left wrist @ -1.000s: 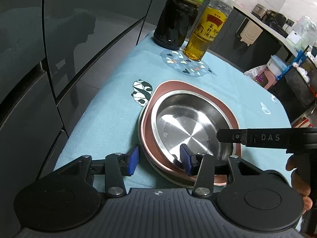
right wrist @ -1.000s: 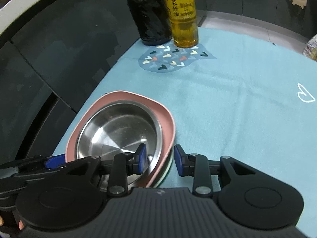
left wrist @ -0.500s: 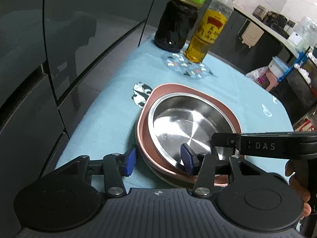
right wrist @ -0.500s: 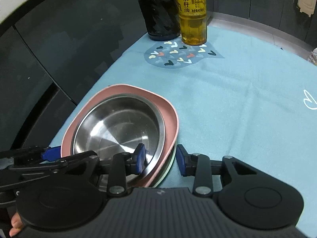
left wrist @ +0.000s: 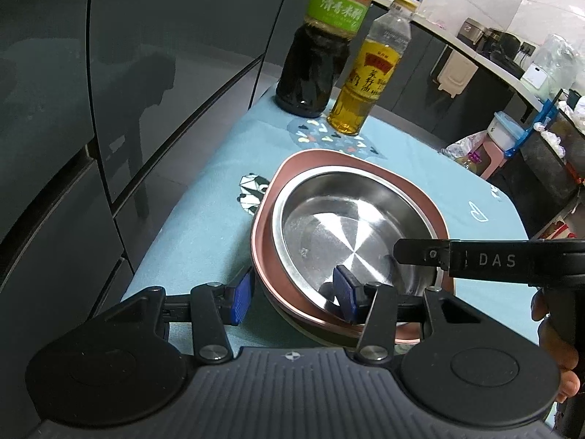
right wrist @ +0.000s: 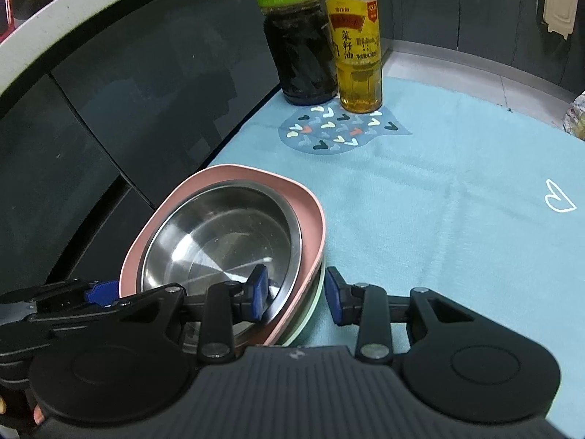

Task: Organize plates and bowls
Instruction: 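Close both grippers on the green plate rim and lift the stack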

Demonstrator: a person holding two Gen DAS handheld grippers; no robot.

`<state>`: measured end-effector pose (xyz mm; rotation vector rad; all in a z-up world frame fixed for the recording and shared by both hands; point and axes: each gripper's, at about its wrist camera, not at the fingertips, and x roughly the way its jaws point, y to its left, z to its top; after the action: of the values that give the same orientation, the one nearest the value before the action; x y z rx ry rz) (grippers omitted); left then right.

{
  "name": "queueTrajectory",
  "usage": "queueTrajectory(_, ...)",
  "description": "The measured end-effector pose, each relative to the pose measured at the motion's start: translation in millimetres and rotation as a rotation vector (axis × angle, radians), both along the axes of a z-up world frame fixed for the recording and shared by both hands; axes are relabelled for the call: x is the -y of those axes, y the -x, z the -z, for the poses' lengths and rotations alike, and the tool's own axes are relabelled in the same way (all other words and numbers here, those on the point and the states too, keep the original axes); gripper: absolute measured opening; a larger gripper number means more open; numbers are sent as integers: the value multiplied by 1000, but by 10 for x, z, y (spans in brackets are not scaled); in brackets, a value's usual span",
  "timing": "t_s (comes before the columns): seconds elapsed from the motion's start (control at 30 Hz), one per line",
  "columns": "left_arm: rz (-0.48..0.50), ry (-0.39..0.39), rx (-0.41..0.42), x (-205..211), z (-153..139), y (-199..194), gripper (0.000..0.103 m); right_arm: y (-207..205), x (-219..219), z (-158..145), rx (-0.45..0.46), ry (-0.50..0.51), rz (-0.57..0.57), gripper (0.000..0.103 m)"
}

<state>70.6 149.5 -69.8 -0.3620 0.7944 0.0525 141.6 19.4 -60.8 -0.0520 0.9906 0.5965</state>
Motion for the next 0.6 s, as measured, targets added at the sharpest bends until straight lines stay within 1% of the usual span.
queueTrajectory(0.43, 36, -14, 56, 212, -254, 273, 44, 302, 247, -270, 61, -30, 33, 29)
queueTrajectory(0.6, 61, -13, 75, 331, -331, 410, 44, 498, 393, -367, 87, -41, 51, 29)
